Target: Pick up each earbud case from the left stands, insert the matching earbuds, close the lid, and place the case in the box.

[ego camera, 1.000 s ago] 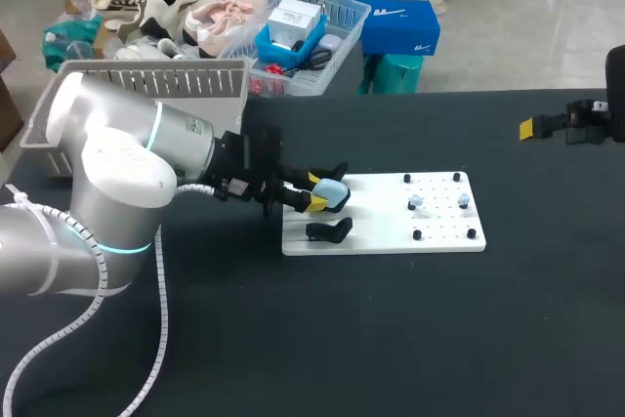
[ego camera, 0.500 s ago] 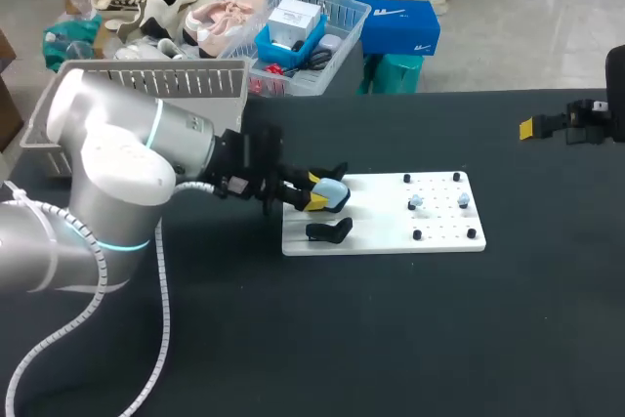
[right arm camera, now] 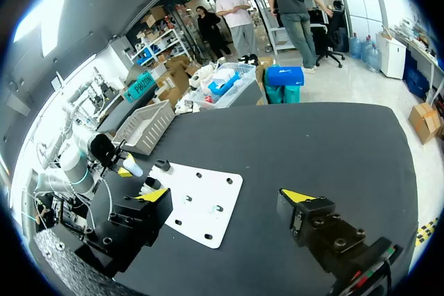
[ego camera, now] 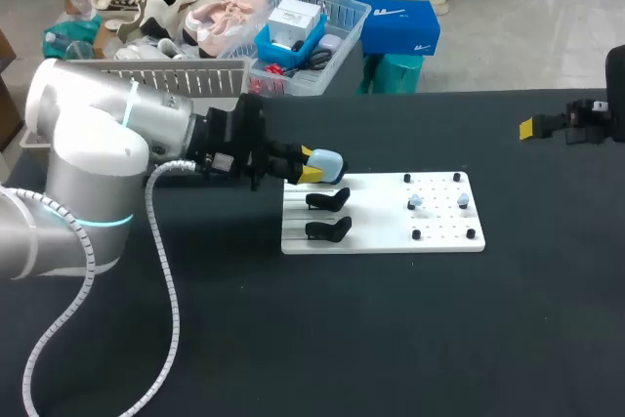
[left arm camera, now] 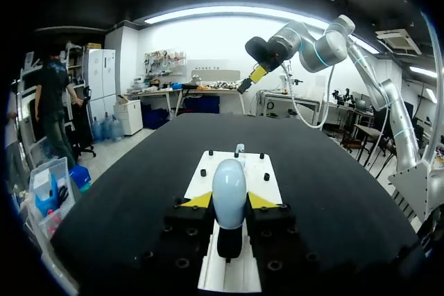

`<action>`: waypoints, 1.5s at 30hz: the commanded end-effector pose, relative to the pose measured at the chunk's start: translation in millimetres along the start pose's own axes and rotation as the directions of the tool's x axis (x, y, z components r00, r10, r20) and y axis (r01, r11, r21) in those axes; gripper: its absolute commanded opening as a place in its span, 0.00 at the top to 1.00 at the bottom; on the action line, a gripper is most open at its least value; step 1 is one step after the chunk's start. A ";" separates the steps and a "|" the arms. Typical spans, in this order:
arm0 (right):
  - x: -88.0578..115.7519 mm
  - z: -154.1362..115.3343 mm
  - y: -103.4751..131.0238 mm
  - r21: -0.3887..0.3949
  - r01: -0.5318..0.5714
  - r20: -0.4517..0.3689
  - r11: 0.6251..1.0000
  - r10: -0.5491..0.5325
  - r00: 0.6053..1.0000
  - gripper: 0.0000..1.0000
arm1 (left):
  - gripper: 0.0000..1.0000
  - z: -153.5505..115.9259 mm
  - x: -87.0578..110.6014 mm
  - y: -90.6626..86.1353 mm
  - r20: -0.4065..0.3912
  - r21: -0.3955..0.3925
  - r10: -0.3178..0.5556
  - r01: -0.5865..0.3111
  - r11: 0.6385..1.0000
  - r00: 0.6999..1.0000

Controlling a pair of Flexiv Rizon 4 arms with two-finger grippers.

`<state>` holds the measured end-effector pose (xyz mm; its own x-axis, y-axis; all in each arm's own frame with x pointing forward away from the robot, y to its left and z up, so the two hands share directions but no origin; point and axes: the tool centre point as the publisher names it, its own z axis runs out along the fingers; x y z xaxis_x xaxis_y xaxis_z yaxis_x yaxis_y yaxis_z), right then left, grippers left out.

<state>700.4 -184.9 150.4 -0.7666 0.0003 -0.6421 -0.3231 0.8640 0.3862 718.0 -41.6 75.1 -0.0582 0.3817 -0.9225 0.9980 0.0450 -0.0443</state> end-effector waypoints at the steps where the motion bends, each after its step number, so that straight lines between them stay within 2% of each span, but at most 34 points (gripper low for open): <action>1: 0.2 0.0 -0.7 -0.002 0.001 0.000 1.000 -0.001 1.000 0.00 | 1.00 -22.4 -13.9 -16.5 0.068 0.005 0.012 -0.012 1.000 0.998; 9: 0.2 0.0 -0.7 -0.002 0.001 0.000 1.000 -0.001 1.000 0.00 | 1.00 -47.8 -47.2 -44.2 0.197 0.045 0.048 -0.058 0.997 0.979; 15: 0.2 0.0 -0.7 -0.002 0.001 0.000 1.000 -0.001 1.000 0.00 | 1.00 -57.8 -62.3 -61.3 0.257 0.045 0.089 -0.104 0.994 0.962; 25: 0.2 0.0 -0.7 -0.002 0.001 0.000 1.000 -0.001 1.000 0.00 | 1.00 -55.4 -71.7 -85.9 0.288 0.067 0.113 -0.137 0.988 0.951; 30: 0.2 0.0 -0.7 -0.002 0.001 0.000 1.000 -0.001 1.000 0.00 | 1.00 -48.8 -69.0 -96.8 0.297 0.067 0.139 -0.166 0.984 0.945; 35: 0.2 0.0 -0.7 -0.002 0.001 0.000 1.000 -0.001 1.000 0.00 | 1.00 -38.6 -66.4 -98.2 0.305 0.026 0.148 -0.164 0.986 0.941; 45: 0.2 0.0 -0.7 -0.002 0.001 0.000 1.000 -0.001 1.000 0.00 | 1.00 -34.6 -66.6 -97.6 0.312 0.016 0.155 -0.168 0.986 0.938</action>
<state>700.4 -184.9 150.4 -0.7666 0.0003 -0.6421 -0.3231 0.8640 0.3862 624.9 -39.0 154.3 0.1060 0.0772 -0.9914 0.9938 -0.0423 0.1030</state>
